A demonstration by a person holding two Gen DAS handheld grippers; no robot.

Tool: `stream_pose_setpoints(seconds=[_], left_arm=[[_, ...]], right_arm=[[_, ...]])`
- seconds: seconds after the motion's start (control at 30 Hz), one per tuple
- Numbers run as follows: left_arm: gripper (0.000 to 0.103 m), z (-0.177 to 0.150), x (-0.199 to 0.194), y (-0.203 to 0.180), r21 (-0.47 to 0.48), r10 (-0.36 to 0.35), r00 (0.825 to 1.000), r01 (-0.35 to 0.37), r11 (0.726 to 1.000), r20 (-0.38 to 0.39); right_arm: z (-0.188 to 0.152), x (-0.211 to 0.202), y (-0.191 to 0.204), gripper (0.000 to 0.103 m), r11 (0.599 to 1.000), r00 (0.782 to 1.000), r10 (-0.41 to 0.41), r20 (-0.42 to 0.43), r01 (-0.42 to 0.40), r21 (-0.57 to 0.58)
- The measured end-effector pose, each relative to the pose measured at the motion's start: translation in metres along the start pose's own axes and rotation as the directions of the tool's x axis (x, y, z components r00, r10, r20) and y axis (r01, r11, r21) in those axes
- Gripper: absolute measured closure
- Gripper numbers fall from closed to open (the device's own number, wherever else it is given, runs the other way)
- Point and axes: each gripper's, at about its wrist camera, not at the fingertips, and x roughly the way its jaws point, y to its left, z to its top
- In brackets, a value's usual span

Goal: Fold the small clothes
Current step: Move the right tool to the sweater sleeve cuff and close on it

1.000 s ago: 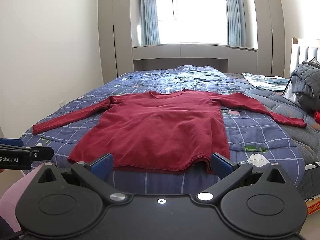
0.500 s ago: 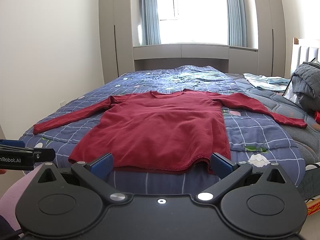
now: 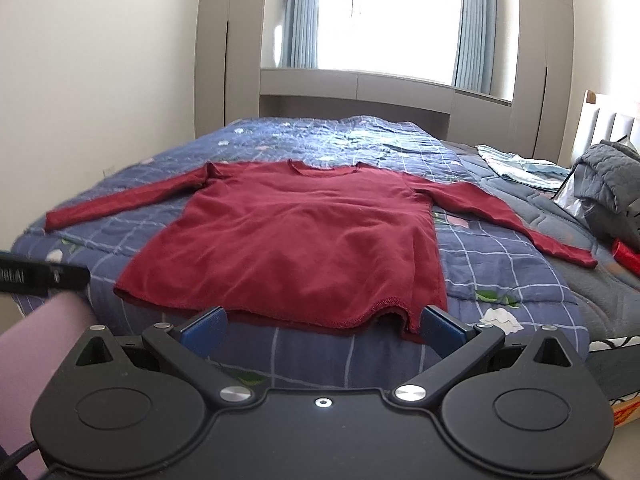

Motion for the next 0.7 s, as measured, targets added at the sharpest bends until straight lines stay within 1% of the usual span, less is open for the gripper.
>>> stream_pose_setpoints(seconds=[0.17, 0.37, 0.47, 0.6, 0.67, 0.7], left_arm=[[0.0, 0.007, 0.014, 0.002, -0.013, 0.007, 0.999, -0.008, 1.0, -0.031], [0.0, 0.015, 0.035, -0.003, -0.008, 0.004, 0.996, -0.004, 1.0, -0.095], [0.0, 0.019, 0.045, -0.007, -0.005, 0.006, 0.992, -0.006, 1.0, -0.124], [0.0, 0.027, 0.059, -0.012, -0.016, -0.022, 0.989, 0.019, 1.0, -0.148], [0.0, 0.032, 0.067, -0.018, -0.007, -0.01, 0.988, 0.009, 1.0, -0.156], [0.0, 0.037, 0.072, -0.022, 0.006, 0.007, 0.987, -0.006, 1.0, -0.16]], right_arm=[[-0.002, 0.009, 0.001, 0.0, 1.0, 0.998, -0.022, -0.056, 0.021, -0.015], [-0.004, 0.025, -0.007, 0.0, 0.999, 0.992, -0.015, -0.123, 0.019, 0.032], [-0.006, 0.034, -0.013, 0.0, 0.998, 0.99, 0.009, -0.144, 0.0, 0.066], [-0.007, 0.048, -0.025, 0.0, 0.992, 0.985, 0.048, -0.163, -0.028, 0.125], [-0.006, 0.055, -0.034, 0.0, 0.987, 0.986, 0.065, -0.151, -0.041, 0.157], [-0.006, 0.057, -0.039, 0.0, 0.984, 0.988, 0.072, -0.137, -0.047, 0.174]])
